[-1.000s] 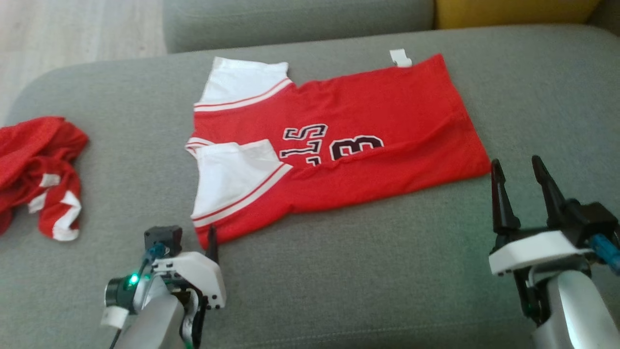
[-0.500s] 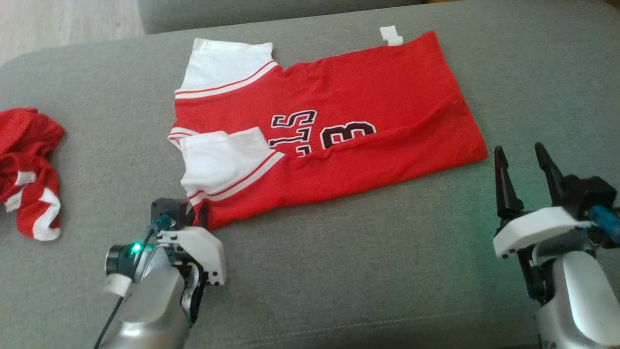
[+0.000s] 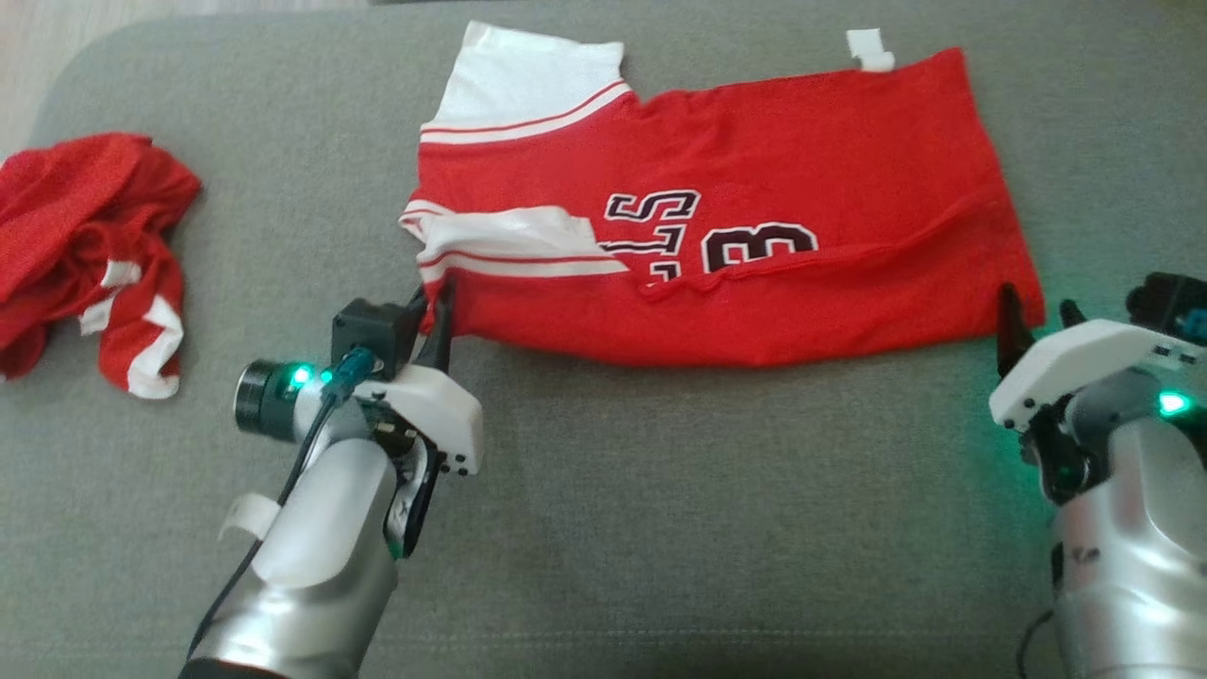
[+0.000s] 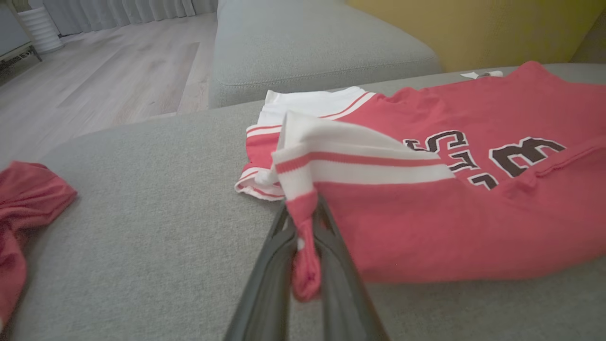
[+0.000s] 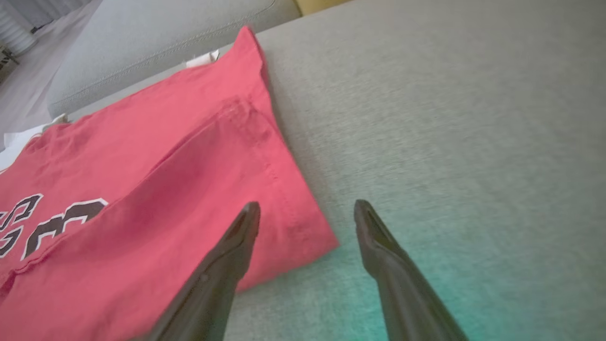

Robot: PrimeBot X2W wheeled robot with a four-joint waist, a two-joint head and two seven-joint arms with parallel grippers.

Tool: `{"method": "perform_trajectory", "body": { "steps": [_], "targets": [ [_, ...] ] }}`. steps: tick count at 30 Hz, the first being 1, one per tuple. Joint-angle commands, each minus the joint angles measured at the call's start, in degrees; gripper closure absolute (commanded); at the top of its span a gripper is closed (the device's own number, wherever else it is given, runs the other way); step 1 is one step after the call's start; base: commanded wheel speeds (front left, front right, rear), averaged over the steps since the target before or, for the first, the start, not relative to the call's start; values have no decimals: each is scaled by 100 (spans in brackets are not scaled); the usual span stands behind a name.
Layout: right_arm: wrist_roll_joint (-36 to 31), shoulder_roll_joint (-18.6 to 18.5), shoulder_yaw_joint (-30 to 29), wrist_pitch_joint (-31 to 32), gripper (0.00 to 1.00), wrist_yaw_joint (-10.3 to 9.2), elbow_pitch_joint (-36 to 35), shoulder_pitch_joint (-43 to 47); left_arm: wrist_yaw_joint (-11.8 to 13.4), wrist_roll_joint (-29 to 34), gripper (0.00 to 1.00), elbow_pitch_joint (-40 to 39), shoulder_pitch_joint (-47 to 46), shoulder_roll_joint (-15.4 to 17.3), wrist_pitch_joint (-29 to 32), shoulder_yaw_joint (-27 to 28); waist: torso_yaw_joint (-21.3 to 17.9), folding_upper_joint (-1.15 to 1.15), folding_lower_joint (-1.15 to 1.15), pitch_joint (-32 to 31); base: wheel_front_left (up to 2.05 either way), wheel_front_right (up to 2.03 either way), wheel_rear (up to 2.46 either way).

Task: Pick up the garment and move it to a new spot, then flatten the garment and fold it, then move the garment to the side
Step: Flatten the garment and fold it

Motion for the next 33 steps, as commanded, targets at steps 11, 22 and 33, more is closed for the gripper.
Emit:
{"method": "perform_trajectory", "body": {
  "steps": [11, 22, 33],
  "targets": [
    [-453, 1, -121, 419, 99, -4, 1164, -855, -78, 144, 100, -573, 10, 204, -70, 114, 170, 0, 0, 165, 0, 0, 0],
    [-60, -59, -36, -2, 100, -4, 1456, -357, -187, 27, 100, -216, 432, 305, -69, 97, 11, 0, 0, -595, 0, 0, 0],
    [729, 12, 359, 204, 100, -4, 585, 931, -440, -239, 100, -154, 1273, 385, 370, -92, -357, 0, 0, -1346, 0, 0, 0]
  ]
}}
